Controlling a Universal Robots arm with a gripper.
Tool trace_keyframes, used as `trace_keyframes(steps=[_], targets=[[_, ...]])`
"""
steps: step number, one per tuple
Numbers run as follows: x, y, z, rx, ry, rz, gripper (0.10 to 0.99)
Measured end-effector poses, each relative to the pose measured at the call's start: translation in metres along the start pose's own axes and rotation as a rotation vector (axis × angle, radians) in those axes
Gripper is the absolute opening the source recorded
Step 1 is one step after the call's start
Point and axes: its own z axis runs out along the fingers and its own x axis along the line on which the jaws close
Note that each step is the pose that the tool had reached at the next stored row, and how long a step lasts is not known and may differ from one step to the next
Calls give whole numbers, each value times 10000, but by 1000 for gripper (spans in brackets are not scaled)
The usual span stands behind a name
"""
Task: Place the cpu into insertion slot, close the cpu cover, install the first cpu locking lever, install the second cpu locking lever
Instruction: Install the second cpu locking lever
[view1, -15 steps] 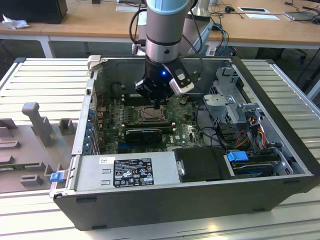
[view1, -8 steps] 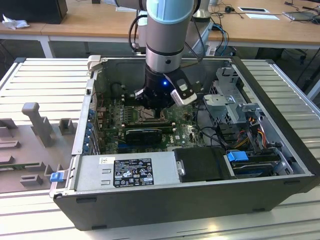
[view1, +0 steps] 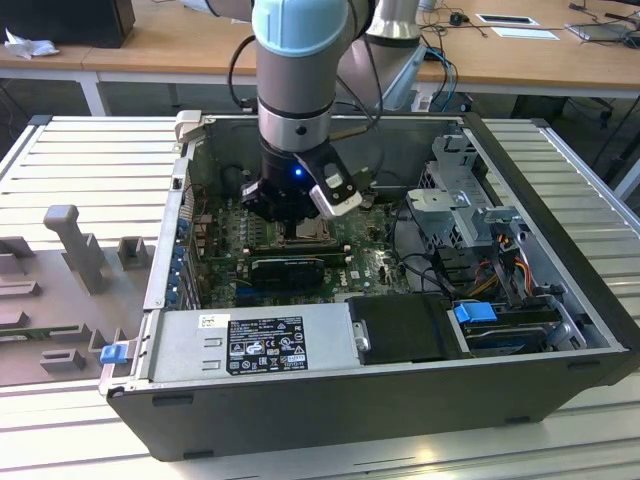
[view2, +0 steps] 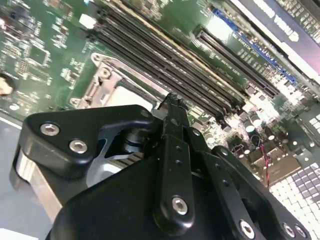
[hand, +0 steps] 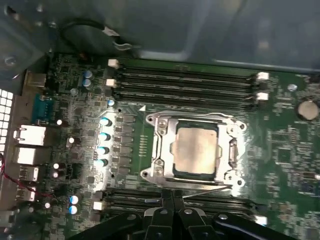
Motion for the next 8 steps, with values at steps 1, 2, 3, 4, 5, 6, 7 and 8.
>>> trace_keyframes(steps=[1, 2, 3, 4, 5, 6, 7, 8], targets=[[8, -1, 16, 0, 2, -10, 106], [15, -5, 47, 0, 4, -24, 106], [17, -7, 67, -1, 5, -28, 106], [19, -9, 84, -3, 4, -29, 106], [24, -11, 111, -8, 4, -27, 106], [30, -15, 146, -35, 1, -29, 106], [62, -17, 161, -116, -5, -30, 106], [92, -32, 164, -283, -37, -32, 106]])
